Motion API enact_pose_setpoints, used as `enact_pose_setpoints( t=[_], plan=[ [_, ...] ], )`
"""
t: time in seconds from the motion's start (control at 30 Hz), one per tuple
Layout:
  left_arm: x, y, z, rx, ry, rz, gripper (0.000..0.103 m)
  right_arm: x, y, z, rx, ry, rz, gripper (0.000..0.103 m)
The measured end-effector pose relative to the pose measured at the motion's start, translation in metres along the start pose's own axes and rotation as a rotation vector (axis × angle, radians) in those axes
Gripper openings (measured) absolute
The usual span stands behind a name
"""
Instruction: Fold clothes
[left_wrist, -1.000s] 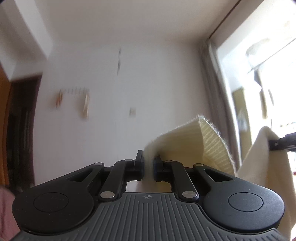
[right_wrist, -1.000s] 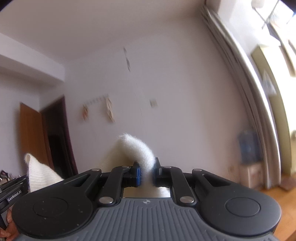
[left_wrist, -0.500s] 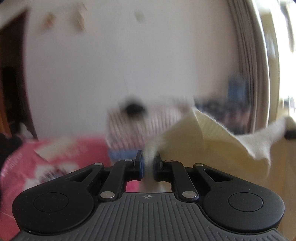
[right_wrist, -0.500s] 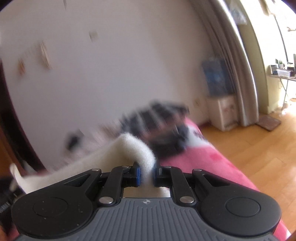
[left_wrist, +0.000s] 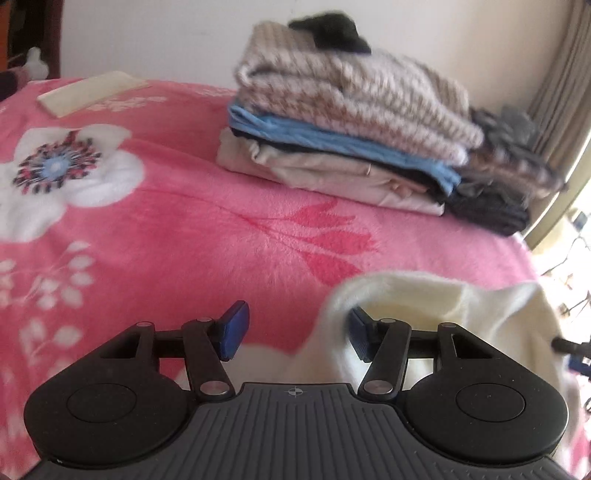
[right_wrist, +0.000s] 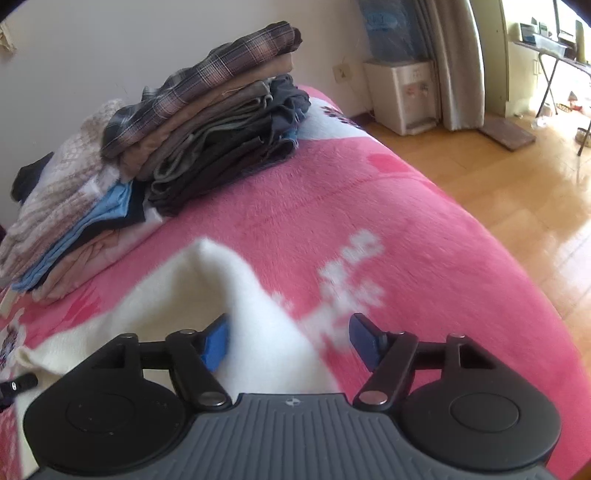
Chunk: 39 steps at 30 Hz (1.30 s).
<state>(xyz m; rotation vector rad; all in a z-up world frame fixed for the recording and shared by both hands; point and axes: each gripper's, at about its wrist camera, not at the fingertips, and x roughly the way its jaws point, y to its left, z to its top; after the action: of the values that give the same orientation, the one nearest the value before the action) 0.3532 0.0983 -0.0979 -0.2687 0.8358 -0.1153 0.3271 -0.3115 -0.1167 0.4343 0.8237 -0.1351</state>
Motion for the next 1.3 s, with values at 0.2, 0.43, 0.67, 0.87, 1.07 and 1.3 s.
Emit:
enact_pose_setpoints(
  t=[0.2, 0.43, 0.67, 0.87, 1.07, 1.3],
  plan=[
    [-0.088, 0.009, -0.012, 0.023, -0.055, 0.005, 0.068, -0.096, -0.002, -0.030, 0.002, -0.026, 0.055, 0.075],
    [-0.183, 0.008, -0.057, 0.100, -0.019, -0.013, 0.086, -0.193, 0.006, -0.092, -0.081, 0.033, 0.212, 0.080],
    [-0.204, -0.040, -0.165, 0.356, 0.201, 0.039, 0.091, -0.191, 0.021, -0.176, -0.101, 0.216, 0.283, 0.080],
    [-0.194, -0.081, -0.219, 0.645, 0.219, 0.170, 0.091, -0.180, 0.027, -0.219, -0.175, 0.224, 0.222, 0.080],
    [-0.158, -0.070, -0.215, 0.630, 0.358, 0.298, 0.065, -0.180, 0.033, -0.226, -0.242, 0.200, 0.194, 0.080],
    [-0.174, -0.031, -0.181, 0.377, 0.286, 0.303, 0.012, -0.178, 0.031, -0.229, -0.246, 0.193, 0.191, 0.081]
  ],
)
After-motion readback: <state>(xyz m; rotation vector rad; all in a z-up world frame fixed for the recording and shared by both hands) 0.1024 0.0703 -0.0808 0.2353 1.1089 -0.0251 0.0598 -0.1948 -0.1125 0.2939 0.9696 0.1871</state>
